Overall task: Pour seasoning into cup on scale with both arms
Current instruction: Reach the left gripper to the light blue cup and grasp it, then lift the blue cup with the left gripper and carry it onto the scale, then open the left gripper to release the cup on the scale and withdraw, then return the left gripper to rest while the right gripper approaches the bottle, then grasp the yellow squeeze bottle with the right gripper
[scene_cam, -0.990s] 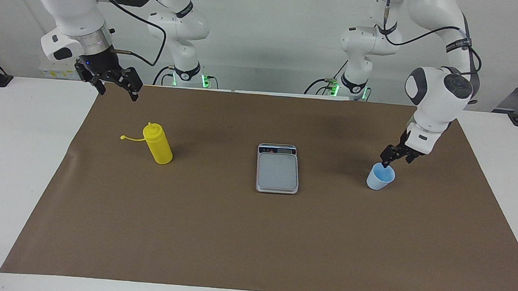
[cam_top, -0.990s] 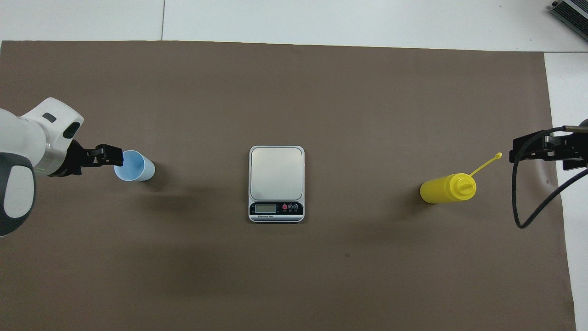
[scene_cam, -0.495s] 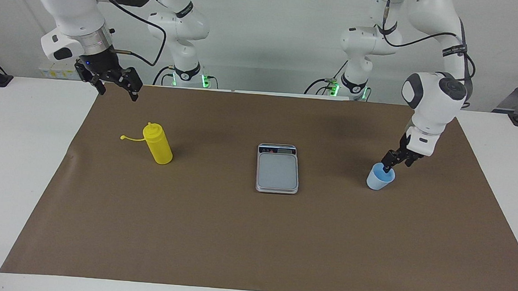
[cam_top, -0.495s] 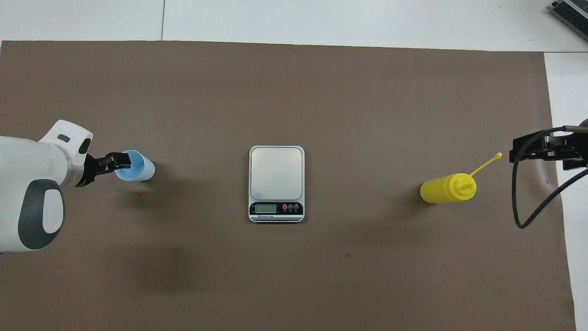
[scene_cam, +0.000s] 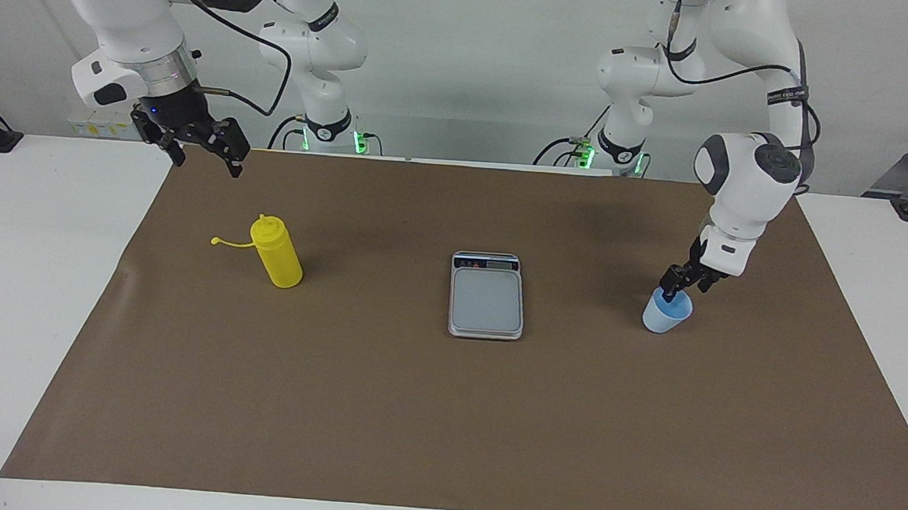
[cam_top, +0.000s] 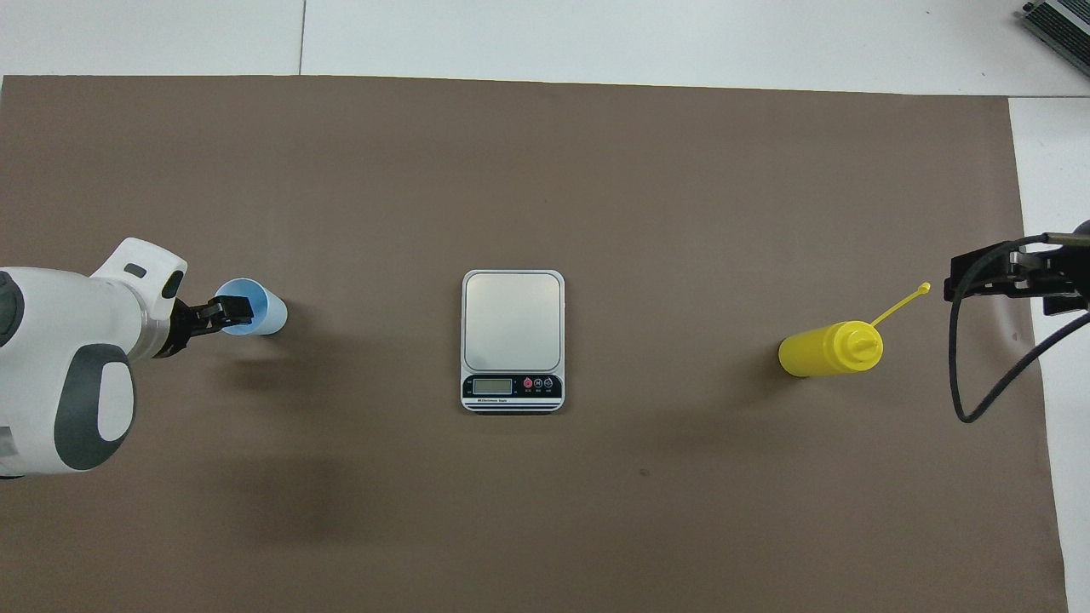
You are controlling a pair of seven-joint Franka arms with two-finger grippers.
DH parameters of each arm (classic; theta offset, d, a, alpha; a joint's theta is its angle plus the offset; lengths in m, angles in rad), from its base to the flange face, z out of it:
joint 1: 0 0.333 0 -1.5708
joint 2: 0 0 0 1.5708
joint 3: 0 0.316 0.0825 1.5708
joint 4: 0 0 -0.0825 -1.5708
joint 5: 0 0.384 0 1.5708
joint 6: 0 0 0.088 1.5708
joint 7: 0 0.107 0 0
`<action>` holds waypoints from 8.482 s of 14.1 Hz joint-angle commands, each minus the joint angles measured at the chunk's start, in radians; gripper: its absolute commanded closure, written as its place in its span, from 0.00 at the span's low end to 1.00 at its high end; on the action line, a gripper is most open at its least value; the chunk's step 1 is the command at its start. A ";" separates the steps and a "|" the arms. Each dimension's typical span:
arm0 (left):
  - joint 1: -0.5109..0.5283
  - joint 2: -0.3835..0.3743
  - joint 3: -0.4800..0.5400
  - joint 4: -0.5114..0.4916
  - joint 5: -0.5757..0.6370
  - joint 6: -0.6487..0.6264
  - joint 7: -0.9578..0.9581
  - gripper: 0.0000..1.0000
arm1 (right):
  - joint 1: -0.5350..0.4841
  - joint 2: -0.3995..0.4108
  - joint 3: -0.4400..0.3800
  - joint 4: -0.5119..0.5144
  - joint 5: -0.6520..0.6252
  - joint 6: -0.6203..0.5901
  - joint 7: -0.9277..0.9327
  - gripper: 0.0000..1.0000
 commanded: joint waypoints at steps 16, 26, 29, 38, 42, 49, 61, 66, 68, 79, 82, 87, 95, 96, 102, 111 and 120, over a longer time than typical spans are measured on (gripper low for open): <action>-0.062 0.036 0.000 0.387 -0.097 -0.458 -0.045 1.00 | -0.008 -0.010 0.005 -0.002 -0.001 -0.012 -0.021 0.00; -0.370 0.070 -0.006 0.436 -0.143 -0.360 -0.374 1.00 | -0.008 -0.010 0.003 -0.002 -0.001 -0.014 -0.023 0.00; -0.423 0.086 -0.008 0.435 -0.165 -0.316 -0.394 1.00 | -0.003 -0.010 0.002 -0.002 -0.001 -0.028 -0.021 0.00; -0.550 0.200 -0.008 0.459 -0.152 -0.219 -0.506 1.00 | -0.011 -0.036 0.002 -0.031 0.001 -0.031 -0.026 0.00; -0.565 0.222 -0.008 0.450 -0.125 -0.204 -0.513 1.00 | -0.009 -0.052 0.002 -0.071 0.001 0.014 -0.056 0.00; -0.598 0.220 -0.006 0.387 -0.105 -0.165 -0.529 1.00 | -0.008 -0.071 0.002 -0.117 0.001 0.055 -0.079 0.00; -0.590 0.209 -0.006 0.413 -0.073 -0.227 -0.520 0.00 | 0.003 -0.098 0.003 -0.180 0.001 0.129 -0.098 0.00; -0.529 0.160 0.004 0.462 -0.068 -0.329 -0.455 0.00 | 0.003 -0.098 0.003 -0.180 -0.001 0.133 -0.099 0.00; -0.492 0.142 0.009 0.472 -0.064 -0.372 -0.379 0.00 | 0.003 -0.098 0.003 -0.180 0.001 0.135 -0.099 0.00; -0.144 0.016 0.006 0.459 0.013 -0.524 0.087 0.00 | 0.002 -0.143 0.003 -0.264 0.001 0.127 -0.206 0.00; -0.055 -0.027 0.006 0.437 0.013 -0.554 0.241 0.00 | -0.011 -0.181 -0.001 -0.338 0.010 0.155 -0.338 0.00; -0.007 -0.074 0.006 0.464 0.019 -0.613 0.364 0.00 | -0.127 -0.286 -0.006 -0.594 0.152 0.407 -0.746 0.00; -0.016 -0.084 -0.020 0.576 0.025 -0.744 0.363 0.00 | -0.337 -0.255 -0.008 -0.818 0.679 0.584 -1.609 0.00; -0.015 -0.084 -0.020 0.576 0.025 -0.742 0.359 0.00 | -0.342 -0.250 -0.009 -0.833 0.720 0.584 -1.666 0.00; -0.022 -0.078 -0.020 0.682 0.003 -0.836 0.362 0.00 | -0.410 -0.139 -0.008 -0.890 1.005 0.554 -2.058 0.00; 0.043 -0.111 -0.077 0.617 -0.004 -0.824 0.359 0.00 | -0.368 0.015 -0.006 -0.910 1.361 0.514 -2.365 0.00; 0.031 -0.111 -0.068 0.648 0.002 -0.840 0.307 0.00 | -0.322 0.184 0.000 -0.843 1.571 0.432 -2.506 0.00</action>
